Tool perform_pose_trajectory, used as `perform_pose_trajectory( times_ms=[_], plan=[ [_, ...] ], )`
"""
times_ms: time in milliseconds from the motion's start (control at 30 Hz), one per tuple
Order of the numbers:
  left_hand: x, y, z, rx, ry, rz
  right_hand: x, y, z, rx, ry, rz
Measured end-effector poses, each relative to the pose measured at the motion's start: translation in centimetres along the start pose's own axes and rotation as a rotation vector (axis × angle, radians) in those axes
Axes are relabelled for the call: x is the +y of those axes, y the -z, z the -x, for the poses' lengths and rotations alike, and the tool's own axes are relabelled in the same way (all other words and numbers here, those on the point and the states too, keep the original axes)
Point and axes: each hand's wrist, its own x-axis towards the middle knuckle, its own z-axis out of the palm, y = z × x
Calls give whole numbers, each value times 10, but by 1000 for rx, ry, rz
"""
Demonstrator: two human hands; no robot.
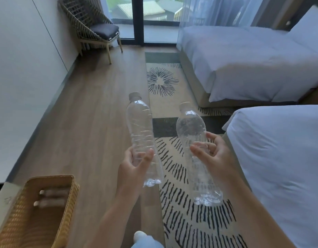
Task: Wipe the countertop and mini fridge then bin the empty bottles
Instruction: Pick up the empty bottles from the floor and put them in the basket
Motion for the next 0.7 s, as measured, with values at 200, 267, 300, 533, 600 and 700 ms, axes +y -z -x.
perform_pose_trajectory(
  times_ms=[200, 267, 300, 533, 600, 700],
  plan=[
    [5, 38, -72, 93, -1, -43, -20, -67, -80, -93, 26, -21],
    [2, 50, -87, 145, 19, -32, -19, -87, -103, -142, 12, -15],
    [1, 55, -96, 173, 35, -29, -19, -97, -116, -169, 11, -10],
    [-9, 88, -169, 415, 92, 17, -23, -174, -224, -359, 22, 16],
    [-8, 95, -194, 476, 91, 25, -25, -199, -262, -427, 22, -22],
    [-1, 105, -232, 609, 98, 18, -37, -242, -316, -564, 44, -23]
  ],
)
